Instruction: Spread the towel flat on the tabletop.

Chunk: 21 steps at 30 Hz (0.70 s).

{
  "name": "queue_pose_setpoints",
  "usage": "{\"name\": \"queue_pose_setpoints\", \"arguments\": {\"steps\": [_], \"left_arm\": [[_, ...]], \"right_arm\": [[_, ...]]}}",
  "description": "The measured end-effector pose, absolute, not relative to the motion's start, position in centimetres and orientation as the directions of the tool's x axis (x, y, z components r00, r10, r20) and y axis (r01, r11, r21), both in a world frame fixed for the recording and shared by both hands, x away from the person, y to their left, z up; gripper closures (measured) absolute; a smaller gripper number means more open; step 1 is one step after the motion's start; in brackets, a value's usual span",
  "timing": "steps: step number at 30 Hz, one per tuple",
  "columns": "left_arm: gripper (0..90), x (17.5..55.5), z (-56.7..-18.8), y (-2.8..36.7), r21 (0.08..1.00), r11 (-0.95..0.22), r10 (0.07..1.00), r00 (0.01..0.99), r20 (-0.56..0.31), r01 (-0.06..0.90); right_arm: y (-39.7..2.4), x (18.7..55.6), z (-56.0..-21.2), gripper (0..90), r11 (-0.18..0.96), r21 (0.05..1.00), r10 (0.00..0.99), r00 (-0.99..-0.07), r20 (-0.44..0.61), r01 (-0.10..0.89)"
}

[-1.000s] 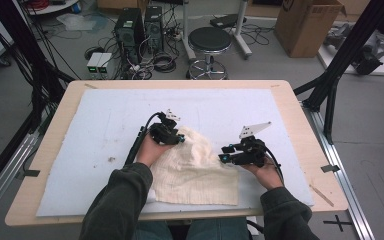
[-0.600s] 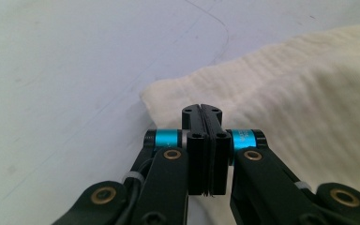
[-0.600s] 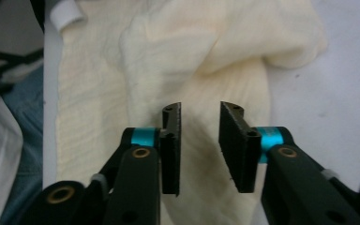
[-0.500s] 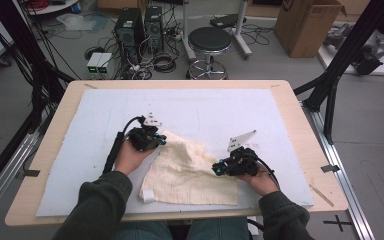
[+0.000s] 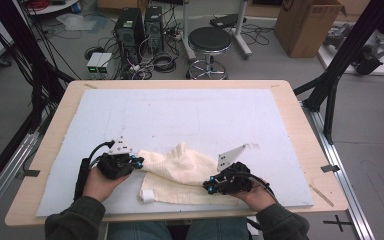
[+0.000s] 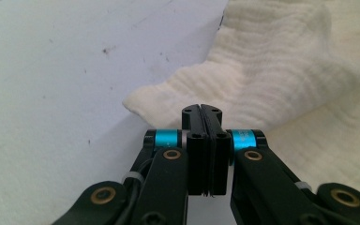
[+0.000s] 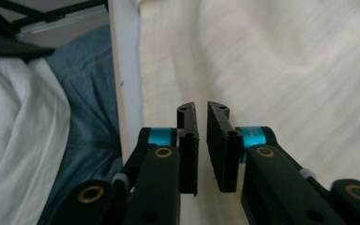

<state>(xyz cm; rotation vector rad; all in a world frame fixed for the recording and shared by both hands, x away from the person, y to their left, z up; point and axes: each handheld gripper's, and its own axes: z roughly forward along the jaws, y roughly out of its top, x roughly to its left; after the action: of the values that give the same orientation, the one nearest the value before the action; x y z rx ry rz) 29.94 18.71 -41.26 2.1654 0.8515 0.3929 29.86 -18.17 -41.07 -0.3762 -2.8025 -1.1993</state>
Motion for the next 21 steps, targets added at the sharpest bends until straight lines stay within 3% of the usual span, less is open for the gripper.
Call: {"name": "queue_pose_setpoints", "arguments": {"steps": [5, 11, 12, 16, 21], "left_arm": [[88.5, 29.7, -42.3, 19.3, 0.759, -0.462, 0.698, 0.716, -0.009, 0.46], [88.4, 29.7, -42.5, 19.5, 0.762, -0.463, 0.698, 0.716, -0.002, 0.452], [88.4, 29.7, -42.5, 19.5, 0.758, -0.469, 0.695, 0.719, 0.0, 0.453], [88.4, 29.6, -42.4, 19.6, 0.768, -0.461, 0.695, 0.719, 0.001, 0.445], [88.4, 29.6, -42.2, 19.7, 0.787, -0.428, 0.7, 0.713, -0.023, 0.445]], "right_arm": [[-18.1, 33.2, -39.3, 67.7, 0.596, 0.747, 0.319, -0.94, 0.117, 0.295], [-17.2, 38.3, -41.5, 56.9, 0.525, 0.734, 0.418, -0.882, 0.218, 0.43], [-16.9, 38.6, -42.0, 58.4, 0.535, 0.719, 0.418, -0.878, 0.232, 0.444], [-16.0, 38.8, -43.3, 85.6, 0.566, 0.688, 0.388, -0.883, 0.263, 0.454], [-16.9, 38.1, -41.5, 87.0, 0.546, 0.731, 0.428, -0.886, 0.177, 0.41]]}}
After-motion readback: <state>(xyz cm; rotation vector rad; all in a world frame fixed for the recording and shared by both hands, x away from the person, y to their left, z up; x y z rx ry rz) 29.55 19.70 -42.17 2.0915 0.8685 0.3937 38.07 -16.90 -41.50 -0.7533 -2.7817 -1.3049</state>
